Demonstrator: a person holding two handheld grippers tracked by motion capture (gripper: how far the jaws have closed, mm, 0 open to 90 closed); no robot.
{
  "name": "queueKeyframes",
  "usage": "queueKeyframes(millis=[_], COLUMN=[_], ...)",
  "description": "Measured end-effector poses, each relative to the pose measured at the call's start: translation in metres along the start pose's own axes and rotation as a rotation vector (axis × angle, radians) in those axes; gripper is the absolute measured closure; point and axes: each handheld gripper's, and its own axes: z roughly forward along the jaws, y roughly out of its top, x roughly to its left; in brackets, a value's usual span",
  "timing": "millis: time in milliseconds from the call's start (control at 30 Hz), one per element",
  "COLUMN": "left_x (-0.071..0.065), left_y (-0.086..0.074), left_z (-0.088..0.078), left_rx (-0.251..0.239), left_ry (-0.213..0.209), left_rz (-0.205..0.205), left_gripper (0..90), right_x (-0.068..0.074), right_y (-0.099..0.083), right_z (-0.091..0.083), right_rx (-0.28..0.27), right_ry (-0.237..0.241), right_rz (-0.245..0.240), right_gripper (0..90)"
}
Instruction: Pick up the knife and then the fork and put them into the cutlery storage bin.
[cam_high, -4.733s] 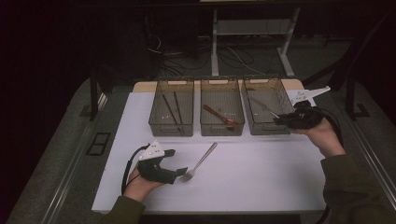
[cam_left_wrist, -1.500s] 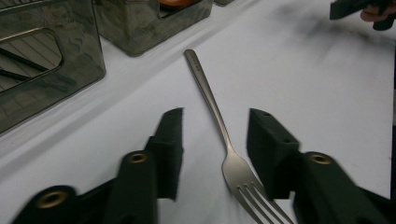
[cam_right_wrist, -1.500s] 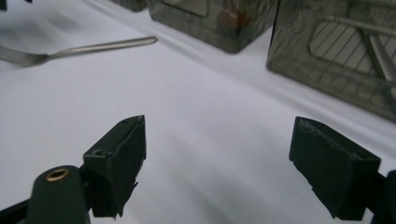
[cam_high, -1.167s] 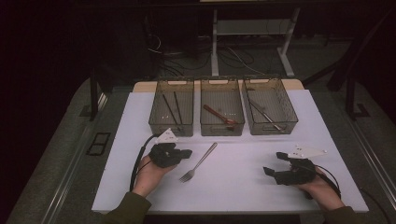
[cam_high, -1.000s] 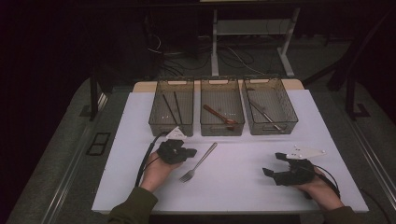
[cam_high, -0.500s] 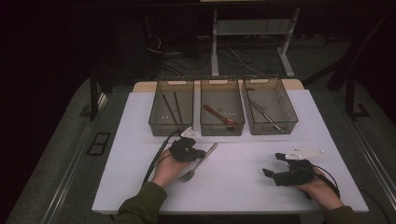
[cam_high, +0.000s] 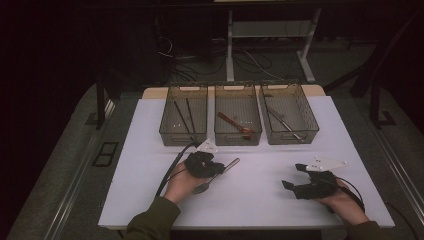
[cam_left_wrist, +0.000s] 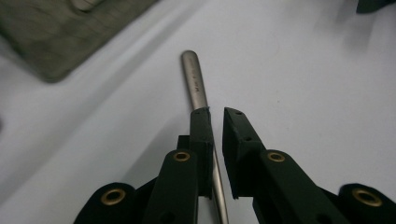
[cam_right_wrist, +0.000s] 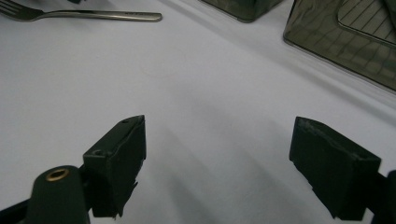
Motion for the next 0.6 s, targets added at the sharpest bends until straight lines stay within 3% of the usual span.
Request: queueKeyframes(millis=[100, 233, 433, 600], left_x=[-0.003, -0.007, -0.012, -0.016], left_y=[-0.012, -0.024, -0.03, -0.03], left_z=[-0.012, -0.018, -0.011, -0.002], left_rx=[-0.021, -0.012, -0.026, -0.01], left_ry=[0.05, 0.076, 0.077, 0.075], left_rz=[-0.029, -0.045, -0.041, -0.032], left_gripper=[73.9, 70.8, 71.0, 74.1], right_x=[-0.001, 0.0, 0.001, 0.001], right_y=[0.0, 0.0, 0.0, 0.0], right_z=[0.0, 0.0, 0.0, 0.0], right_rx=[-0.004, -0.003, 0.002, 0.004], right_ry=[0.001, 0.0, 0.001, -0.001], right_rz=[-0.001, -0.001, -0.004, -0.004], right_gripper=[17.9, 17.9, 17.9, 17.9])
